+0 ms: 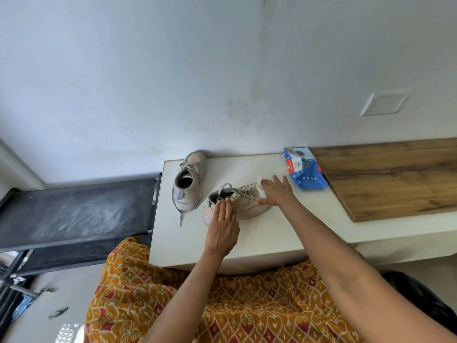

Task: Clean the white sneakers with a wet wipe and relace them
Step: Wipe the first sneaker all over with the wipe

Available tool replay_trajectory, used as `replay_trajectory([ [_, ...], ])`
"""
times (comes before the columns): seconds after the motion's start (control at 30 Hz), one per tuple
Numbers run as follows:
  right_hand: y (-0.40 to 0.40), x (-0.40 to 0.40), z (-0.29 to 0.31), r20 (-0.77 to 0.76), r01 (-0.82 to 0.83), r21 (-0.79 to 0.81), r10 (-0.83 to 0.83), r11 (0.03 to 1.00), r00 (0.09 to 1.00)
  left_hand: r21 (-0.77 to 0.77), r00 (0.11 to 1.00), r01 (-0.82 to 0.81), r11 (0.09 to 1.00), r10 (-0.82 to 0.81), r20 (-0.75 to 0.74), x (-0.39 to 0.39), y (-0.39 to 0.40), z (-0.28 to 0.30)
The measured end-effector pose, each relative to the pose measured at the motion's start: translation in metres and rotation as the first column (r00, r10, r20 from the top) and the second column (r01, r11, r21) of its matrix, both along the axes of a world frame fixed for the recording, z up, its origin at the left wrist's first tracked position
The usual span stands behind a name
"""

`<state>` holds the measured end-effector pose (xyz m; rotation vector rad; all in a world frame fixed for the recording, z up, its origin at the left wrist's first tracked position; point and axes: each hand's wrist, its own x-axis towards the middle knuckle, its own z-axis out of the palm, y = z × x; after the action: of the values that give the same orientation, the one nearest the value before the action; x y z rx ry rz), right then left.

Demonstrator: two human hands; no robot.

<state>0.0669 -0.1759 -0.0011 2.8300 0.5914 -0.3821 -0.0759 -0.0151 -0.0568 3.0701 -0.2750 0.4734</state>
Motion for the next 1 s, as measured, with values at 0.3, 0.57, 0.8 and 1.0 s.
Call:
replay_trajectory([
  [0.3,-0.017,0.008,0.006,-0.041,0.059,0.648,-0.043,0.759,0.998,-0.033,0.999,0.010,0.999,-0.009,0.033,-0.001,0.001,-0.002],
  [0.57,0.015,-0.028,-0.028,-0.052,0.001,0.612,0.039,0.791,0.998,-0.018,1.000,0.006,1.000,-0.005,0.025,0.001,0.000,-0.005],
  [0.8,0.014,-0.018,-0.014,-0.161,0.117,0.554,-0.032,0.824,0.986,0.002,0.999,0.017,1.000,-0.017,0.028,0.001,0.001,0.000],
  [1.0,0.018,-0.022,-0.007,-0.396,0.302,0.654,-0.026,0.694,0.918,0.004,1.000,0.022,1.000,-0.022,0.013,0.000,-0.001,-0.002],
])
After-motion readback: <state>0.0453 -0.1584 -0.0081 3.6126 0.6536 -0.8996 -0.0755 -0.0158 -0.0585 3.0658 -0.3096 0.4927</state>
